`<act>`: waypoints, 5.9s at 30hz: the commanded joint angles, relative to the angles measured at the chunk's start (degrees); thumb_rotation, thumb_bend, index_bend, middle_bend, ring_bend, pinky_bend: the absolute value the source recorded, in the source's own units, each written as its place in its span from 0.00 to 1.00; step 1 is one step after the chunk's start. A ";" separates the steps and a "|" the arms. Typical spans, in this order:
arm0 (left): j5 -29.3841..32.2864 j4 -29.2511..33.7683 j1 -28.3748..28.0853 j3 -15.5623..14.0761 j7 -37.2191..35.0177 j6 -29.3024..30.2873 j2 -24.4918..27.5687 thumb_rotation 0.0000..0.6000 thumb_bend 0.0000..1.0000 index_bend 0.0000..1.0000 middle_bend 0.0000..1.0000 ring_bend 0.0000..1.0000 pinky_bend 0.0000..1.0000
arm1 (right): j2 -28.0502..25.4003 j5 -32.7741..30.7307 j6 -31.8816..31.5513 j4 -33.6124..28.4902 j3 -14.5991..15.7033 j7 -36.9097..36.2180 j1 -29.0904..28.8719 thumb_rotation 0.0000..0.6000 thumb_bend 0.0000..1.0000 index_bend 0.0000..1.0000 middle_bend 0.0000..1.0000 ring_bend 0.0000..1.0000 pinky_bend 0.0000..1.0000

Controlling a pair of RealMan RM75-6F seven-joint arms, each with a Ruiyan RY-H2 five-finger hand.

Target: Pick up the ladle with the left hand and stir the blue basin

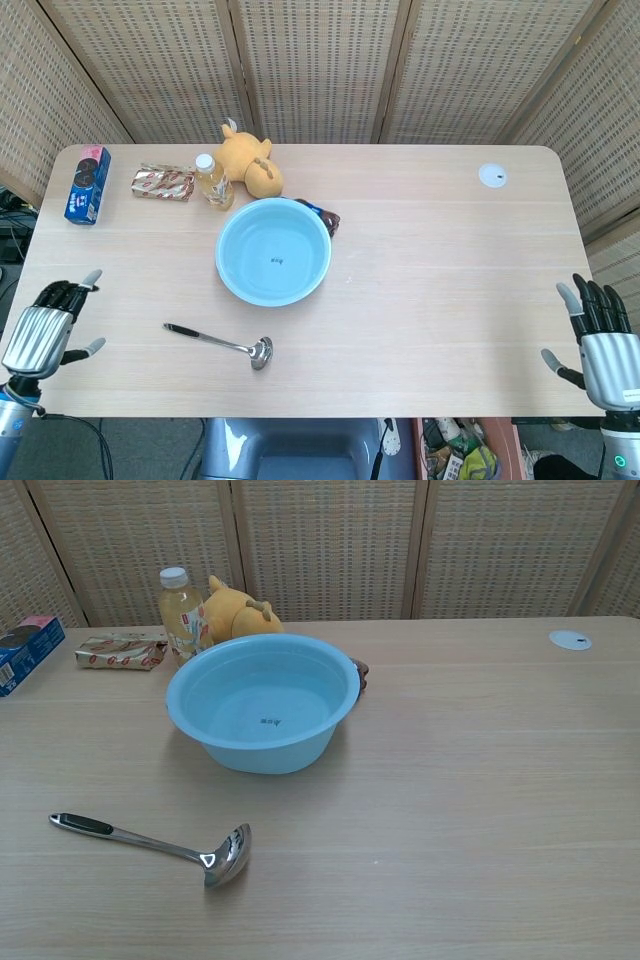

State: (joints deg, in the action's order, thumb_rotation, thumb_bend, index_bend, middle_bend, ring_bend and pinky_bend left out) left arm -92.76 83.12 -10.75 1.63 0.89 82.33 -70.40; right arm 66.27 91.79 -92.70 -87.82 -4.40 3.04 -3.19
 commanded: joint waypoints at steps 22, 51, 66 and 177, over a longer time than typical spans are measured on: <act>7.78 -9.99 -16.74 -1.97 5.54 -32.18 -10.05 1.00 0.09 0.36 1.00 1.00 1.00 | -0.05 -1.84 3.32 -0.05 0.02 -0.40 -1.05 1.00 0.00 0.00 0.00 0.00 0.00; 12.09 -12.62 -20.29 -1.88 11.77 -34.16 -17.80 1.00 0.29 0.45 1.00 1.00 1.00 | -1.06 -2.82 4.99 -1.01 0.36 -0.88 -1.34 1.00 0.00 0.00 0.00 0.00 0.00; 15.38 -11.96 -21.22 -1.91 15.97 -35.26 -18.58 1.00 0.29 0.46 1.00 1.00 1.00 | -1.49 -3.09 5.48 -1.33 0.47 -1.65 -1.42 1.00 0.00 0.00 0.00 0.00 0.00; 84.60 -18.39 -69.91 -5.92 66.69 -37.45 -20.74 1.00 0.51 0.70 1.00 1.00 1.00 | -1.82 -8.42 8.85 3.32 -2.55 -7.32 -3.35 1.00 0.00 0.00 0.00 0.00 0.00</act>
State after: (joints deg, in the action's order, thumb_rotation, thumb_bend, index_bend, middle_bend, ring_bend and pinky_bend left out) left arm -8.50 64.92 -80.50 -4.27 67.06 44.69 -90.83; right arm 64.50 83.39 -83.90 -84.47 -6.94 -4.22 -6.51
